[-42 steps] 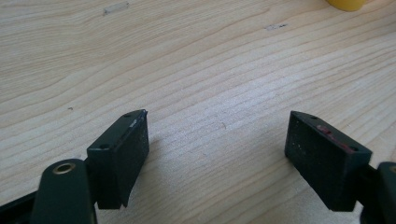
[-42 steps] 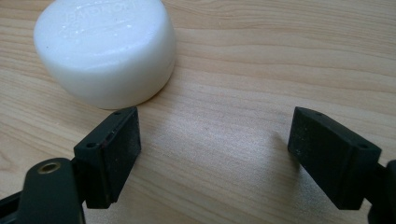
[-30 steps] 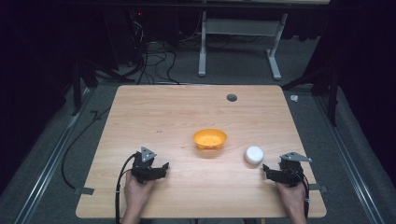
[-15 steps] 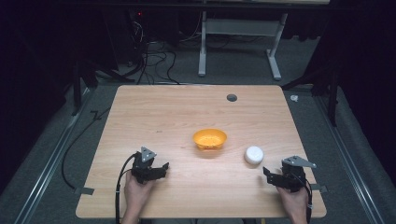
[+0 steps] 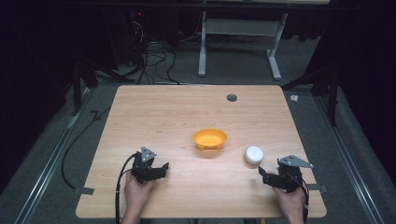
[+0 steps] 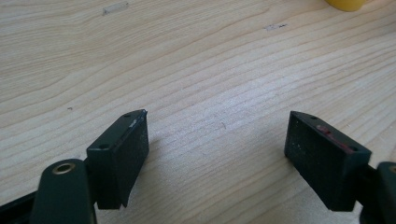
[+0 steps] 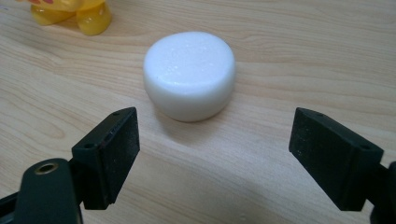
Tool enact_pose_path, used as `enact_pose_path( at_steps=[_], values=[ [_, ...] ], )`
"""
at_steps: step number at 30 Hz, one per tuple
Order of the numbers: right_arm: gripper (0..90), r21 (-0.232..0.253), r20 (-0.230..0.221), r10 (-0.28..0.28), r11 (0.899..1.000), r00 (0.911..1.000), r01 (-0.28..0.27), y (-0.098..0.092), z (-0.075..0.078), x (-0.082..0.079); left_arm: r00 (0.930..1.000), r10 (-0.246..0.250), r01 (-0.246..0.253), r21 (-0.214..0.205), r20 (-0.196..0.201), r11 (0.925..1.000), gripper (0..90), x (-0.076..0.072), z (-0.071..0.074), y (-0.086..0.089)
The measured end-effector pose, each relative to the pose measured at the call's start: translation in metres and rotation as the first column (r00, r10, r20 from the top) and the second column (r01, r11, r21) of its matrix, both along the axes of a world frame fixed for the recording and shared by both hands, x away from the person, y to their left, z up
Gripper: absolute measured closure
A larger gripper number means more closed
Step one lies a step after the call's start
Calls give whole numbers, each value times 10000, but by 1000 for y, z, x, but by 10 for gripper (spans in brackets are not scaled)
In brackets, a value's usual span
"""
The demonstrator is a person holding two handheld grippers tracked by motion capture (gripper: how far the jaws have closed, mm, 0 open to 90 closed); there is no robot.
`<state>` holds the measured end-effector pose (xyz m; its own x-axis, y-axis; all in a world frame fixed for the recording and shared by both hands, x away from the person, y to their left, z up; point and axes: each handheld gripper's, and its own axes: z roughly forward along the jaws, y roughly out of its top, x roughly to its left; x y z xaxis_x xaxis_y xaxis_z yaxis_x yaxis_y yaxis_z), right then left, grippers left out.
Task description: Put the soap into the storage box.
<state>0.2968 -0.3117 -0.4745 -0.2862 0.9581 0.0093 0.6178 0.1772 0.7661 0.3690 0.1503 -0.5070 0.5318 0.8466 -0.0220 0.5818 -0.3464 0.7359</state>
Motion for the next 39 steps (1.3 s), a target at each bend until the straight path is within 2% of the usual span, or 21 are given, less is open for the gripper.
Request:
enact_pose_path(
  at_steps=[7,19,26,30,39],
  values=[
    [157,-16,9,127,9999,9999,-127,9,5,6,10000,-3,3,0,-1,10000,223,0,0,0],
    [150,-64,-22,512,9987,9987,-513,26,11,28,10000,-1,1,-2,1,10000,223,0,0,0],
    [153,-124,-5,542,9985,9985,-542,30,11,36,10000,0,0,-1,4,10000,222,0,0,0],
    [153,-174,-152,496,9986,9987,-498,32,7,43,10000,-2,2,1,3,10000,222,0,0,0],
    [151,-62,-259,363,9993,9990,-365,34,4,55,10000,-2,2,4,5,10000,223,0,0,0]
  ],
)
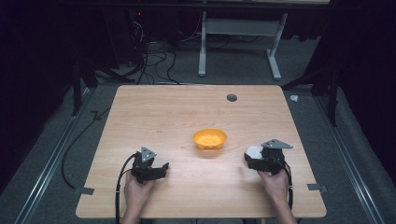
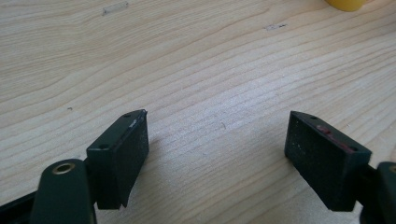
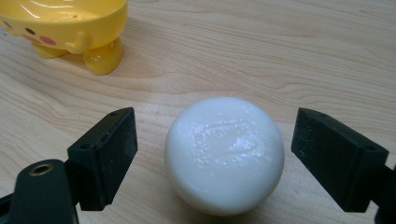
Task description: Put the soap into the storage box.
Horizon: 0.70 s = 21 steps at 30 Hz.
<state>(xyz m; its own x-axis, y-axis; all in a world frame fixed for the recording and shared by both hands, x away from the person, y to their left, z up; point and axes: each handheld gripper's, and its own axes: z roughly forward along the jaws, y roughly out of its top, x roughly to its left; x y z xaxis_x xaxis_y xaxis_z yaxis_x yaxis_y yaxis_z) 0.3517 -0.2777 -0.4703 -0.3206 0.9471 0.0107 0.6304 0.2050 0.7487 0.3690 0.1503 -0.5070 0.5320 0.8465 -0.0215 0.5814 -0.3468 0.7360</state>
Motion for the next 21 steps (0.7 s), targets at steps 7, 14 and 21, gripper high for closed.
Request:
enact_pose_path(
  at_steps=[7,14,21],
  values=[
    [144,-138,-391,-2,9999,9992,-3,3,-7,10,10000,1,-1,0,-1,10000,223,0,0,0],
    [141,-252,-528,-20,9997,9986,7,4,-12,12,10000,0,0,2,2,10000,223,0,0,0],
    [143,-293,-595,-106,9995,9982,88,3,-16,15,10000,2,-2,1,2,10000,223,0,0,0]
  ],
)
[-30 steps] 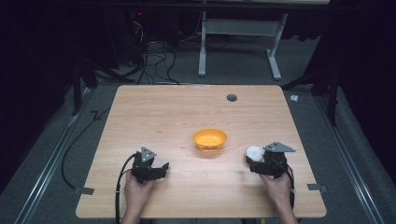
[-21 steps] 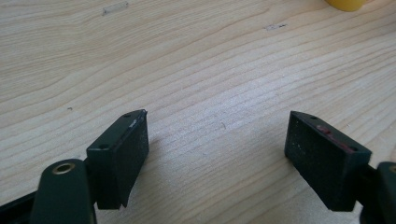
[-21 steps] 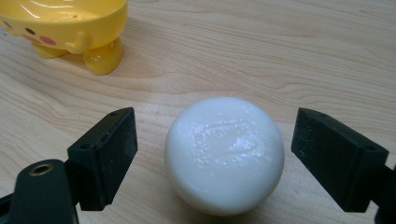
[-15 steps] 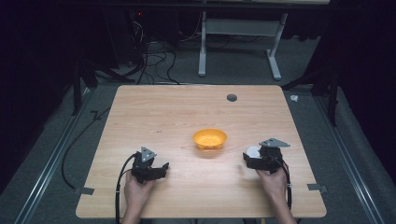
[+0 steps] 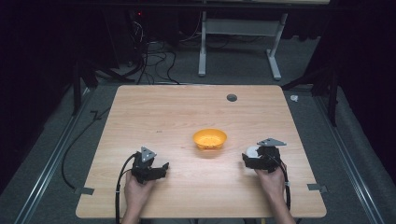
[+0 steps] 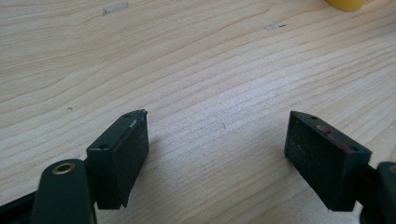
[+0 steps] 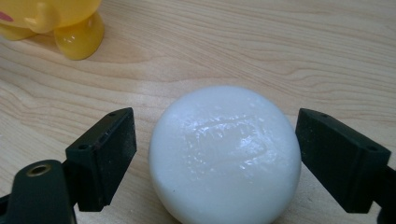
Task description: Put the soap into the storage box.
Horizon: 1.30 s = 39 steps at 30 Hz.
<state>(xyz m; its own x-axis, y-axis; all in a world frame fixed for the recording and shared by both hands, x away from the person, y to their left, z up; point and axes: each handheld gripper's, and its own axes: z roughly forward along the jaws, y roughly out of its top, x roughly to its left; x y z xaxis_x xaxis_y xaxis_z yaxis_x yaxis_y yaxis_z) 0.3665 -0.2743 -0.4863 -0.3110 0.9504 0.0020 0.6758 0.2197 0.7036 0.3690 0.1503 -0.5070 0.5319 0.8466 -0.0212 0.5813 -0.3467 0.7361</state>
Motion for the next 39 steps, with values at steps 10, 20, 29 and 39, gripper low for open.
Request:
enact_pose_path(
  at_steps=[10,20,29,39],
  values=[
    [188,-176,-88,0,9998,10000,-2,1,-4,0,10000,2,-2,-3,-4,10000,223,0,0,0],
    [233,-199,-79,117,9997,9999,-119,-1,-4,0,10000,0,0,-5,-6,10000,223,0,0,0],
    [238,180,-42,225,9996,9997,-224,-2,0,0,10000,8,-8,-32,-3,10000,223,0,0,0],
    [238,219,300,408,9989,9987,-415,2,15,-3,10000,4,-4,-52,-10,10000,222,0,0,0]
  ],
)
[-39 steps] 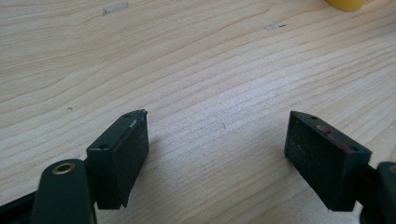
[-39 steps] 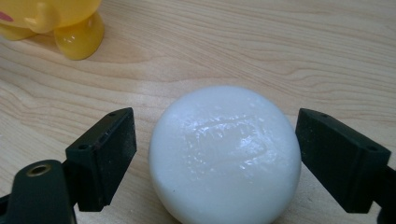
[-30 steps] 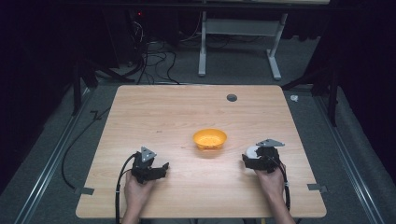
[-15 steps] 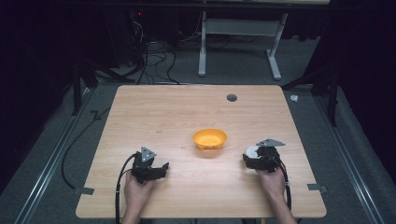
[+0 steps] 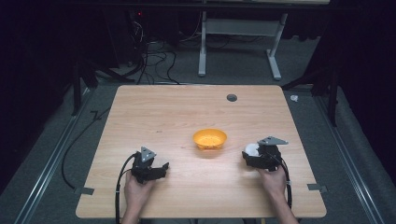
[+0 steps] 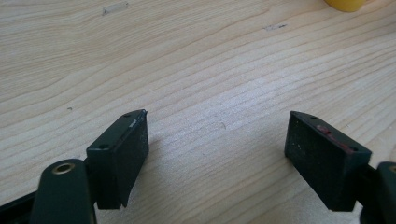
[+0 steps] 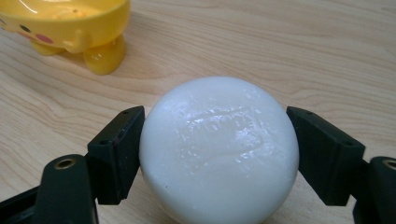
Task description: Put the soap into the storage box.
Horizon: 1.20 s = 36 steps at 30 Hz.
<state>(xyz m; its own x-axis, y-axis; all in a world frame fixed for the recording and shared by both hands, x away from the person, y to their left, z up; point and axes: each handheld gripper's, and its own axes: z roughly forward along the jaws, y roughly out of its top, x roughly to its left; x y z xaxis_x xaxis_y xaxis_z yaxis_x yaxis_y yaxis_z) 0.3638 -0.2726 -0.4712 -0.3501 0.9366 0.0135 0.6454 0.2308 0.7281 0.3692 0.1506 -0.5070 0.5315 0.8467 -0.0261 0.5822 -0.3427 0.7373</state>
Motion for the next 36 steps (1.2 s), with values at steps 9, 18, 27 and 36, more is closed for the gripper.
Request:
enact_pose_path(
  at_steps=[9,18,27,36],
  values=[
    [239,142,250,319,9994,9992,-322,7,17,-1,10000,-2,2,-17,-3,10000,222,0,0,0],
    [239,273,468,658,9974,9967,-671,15,34,-1,10000,-6,6,-12,-2,10000,222,0,0,0],
    [239,411,717,1091,9928,9914,-1122,25,52,3,10000,-16,16,10,4,10000,222,0,0,0],
    [239,563,835,1521,9860,9848,-1570,36,68,11,10000,-16,16,23,8,10000,222,0,0,0]
  ],
)
